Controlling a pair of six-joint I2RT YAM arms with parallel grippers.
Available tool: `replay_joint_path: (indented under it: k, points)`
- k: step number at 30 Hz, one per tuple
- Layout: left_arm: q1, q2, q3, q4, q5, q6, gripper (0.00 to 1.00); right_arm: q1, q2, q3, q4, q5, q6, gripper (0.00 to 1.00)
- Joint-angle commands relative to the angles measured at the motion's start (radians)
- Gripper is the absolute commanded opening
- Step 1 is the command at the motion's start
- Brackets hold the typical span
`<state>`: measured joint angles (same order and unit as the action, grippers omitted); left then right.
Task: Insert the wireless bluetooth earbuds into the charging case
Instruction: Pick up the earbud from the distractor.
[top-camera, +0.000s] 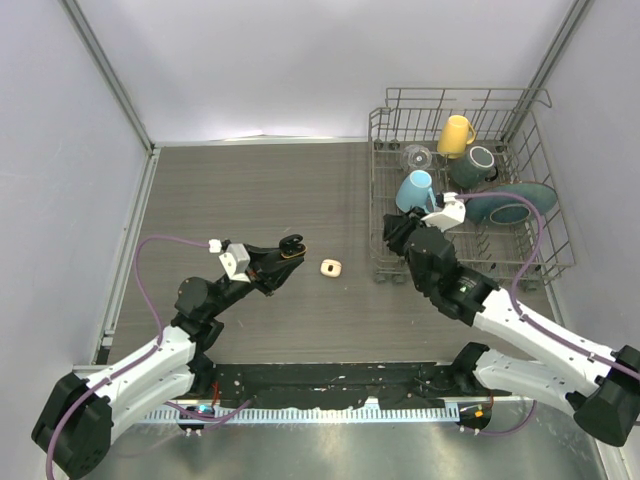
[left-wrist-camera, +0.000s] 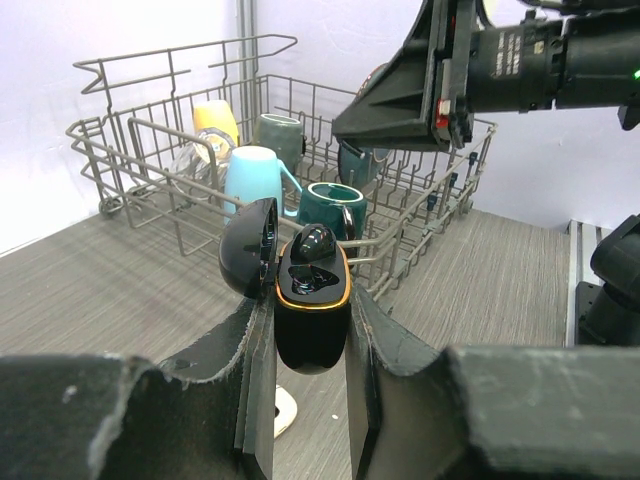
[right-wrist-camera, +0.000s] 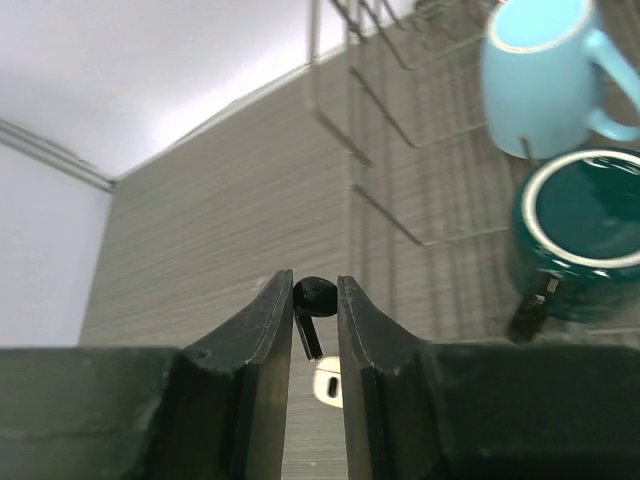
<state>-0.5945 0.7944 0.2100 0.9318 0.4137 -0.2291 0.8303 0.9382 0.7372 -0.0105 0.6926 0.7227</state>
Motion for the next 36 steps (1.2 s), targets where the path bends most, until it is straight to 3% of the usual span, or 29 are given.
replay_joint_path:
  k: [1, 14, 36]
  points:
    - [-0.004, -0.017, 0.012, 0.041, -0.013, 0.005, 0.0, -0.06, -0.009, -0.022, -0.124, -0.014, 0.069, 0.01]
    - [-0.004, -0.021, 0.017, 0.015, -0.018, 0.013, 0.0, -0.115, 0.077, -0.019, -0.149, -0.053, 0.026, 0.01]
    - [-0.004, 0.003, 0.029, 0.019, -0.007, 0.004, 0.0, -0.115, -0.002, -0.039, -0.289, -0.157, 0.049, 0.01]
